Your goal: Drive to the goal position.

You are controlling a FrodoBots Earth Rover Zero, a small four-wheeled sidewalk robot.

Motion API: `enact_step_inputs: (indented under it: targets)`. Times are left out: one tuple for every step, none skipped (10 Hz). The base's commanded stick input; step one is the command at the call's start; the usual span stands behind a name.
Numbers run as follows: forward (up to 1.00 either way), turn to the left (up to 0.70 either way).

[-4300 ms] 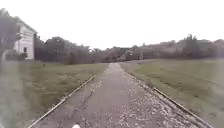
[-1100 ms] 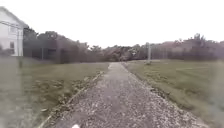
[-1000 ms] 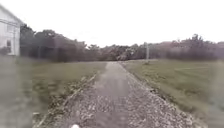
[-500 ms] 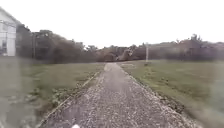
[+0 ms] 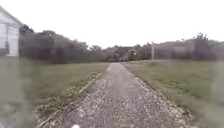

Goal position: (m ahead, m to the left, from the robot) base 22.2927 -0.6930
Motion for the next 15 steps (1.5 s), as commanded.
enact_step_inputs:
  targets:
    - [1.00, 0.02]
    - [1.00, 0.02]
    - [1.00, 0.02]
    - [1.00, 0.02]
    - [1.00, 0.02]
    - [1.00, 0.02]
    - [1.00, 0.02]
    - [1.00, 0.02]
    - [1.00, 0.02]
    - [1.00, 0.01]
    - [1.00, -0.38]
    - [1.00, -0.29]
    - [1.00, 0.00]
    - [1.00, 0.00]
    - [1.00, 0.00]
